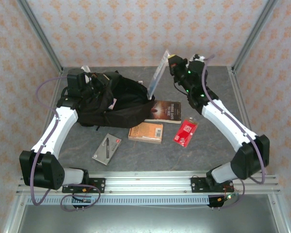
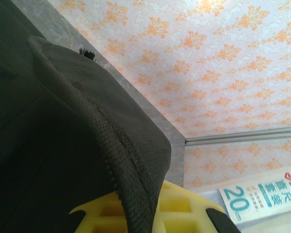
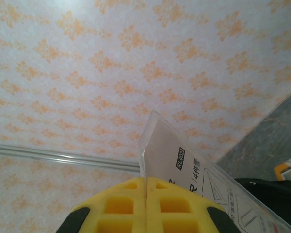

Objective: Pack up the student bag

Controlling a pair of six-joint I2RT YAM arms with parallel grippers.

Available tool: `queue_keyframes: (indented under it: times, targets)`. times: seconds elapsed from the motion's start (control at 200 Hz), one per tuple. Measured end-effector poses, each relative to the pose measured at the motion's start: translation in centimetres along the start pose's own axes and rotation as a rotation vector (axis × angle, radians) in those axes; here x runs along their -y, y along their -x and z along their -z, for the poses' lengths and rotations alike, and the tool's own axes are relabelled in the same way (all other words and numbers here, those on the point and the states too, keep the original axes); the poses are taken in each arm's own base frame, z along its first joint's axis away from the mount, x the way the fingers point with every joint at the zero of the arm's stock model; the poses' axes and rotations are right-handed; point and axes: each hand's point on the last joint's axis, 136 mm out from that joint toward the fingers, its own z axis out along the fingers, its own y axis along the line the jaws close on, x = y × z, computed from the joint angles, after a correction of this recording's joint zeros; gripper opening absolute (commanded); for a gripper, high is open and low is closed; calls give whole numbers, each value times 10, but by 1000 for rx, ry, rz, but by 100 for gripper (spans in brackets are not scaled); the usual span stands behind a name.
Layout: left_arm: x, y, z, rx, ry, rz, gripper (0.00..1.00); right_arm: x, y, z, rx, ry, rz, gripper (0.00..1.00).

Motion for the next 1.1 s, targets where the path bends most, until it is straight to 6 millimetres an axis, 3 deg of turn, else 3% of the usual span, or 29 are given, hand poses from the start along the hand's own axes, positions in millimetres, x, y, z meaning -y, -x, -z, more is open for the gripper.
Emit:
queue_keyframes:
  times: [0.12,0.285,0.565,0.746,0.876,1.101]
  targets:
    - [0,0,0,1,-1,0,0,7,-13,-23,-12,-4,1,0]
    - [0,0,0,0,-1,0,0,51,-31,-45,-37,-80,36,0]
    - [-1,-1,-3,-6,-9,25,0,155,-70,-22,-175,-330,209,0]
    - [1,-1,-6,-12,-24,37,0,154,-74,13,-289,-418,341,8]
    - [3,-1,-6,-12,-32,44,0,152,-84,26,-392,-448,385,18]
    - [1,-2,-6,-13,-29,45,0,188,-104,30,-568,-524,328,26]
